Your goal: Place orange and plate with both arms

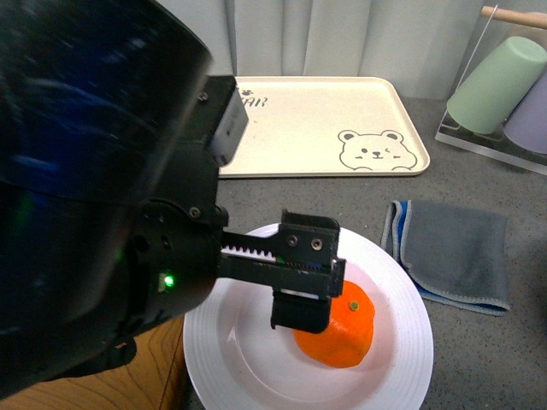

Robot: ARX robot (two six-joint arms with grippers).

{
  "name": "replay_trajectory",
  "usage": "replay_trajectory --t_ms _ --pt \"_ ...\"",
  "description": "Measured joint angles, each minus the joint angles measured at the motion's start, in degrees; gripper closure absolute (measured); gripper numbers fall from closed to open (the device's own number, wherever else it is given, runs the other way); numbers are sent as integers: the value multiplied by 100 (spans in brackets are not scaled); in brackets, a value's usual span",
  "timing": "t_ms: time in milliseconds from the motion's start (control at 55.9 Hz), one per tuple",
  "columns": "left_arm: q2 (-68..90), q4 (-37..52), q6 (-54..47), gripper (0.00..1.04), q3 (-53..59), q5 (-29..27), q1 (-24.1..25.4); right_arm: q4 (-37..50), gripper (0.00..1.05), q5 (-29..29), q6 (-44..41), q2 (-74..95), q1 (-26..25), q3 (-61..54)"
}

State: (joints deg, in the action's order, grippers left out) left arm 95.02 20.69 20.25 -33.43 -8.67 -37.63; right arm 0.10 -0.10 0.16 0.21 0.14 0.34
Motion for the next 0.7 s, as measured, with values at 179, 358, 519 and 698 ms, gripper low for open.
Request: replay_trajectory --t_ms 179,358,519,698 --pt "-492 -116 35 7 153 -179 107 0 9 0 -2 0 0 0" --pt "-518 3923 -1311 33 1572 -2157 485 0 9 15 -2 0 0 0" --pt "-1928 4334 -1821 64 2277 -1622 1182 -2 9 11 -2 0 0 -2" --pt "-2983 3742 -1919 94 2774 -1054 1801 -2 9 2 -2 0 0 0"
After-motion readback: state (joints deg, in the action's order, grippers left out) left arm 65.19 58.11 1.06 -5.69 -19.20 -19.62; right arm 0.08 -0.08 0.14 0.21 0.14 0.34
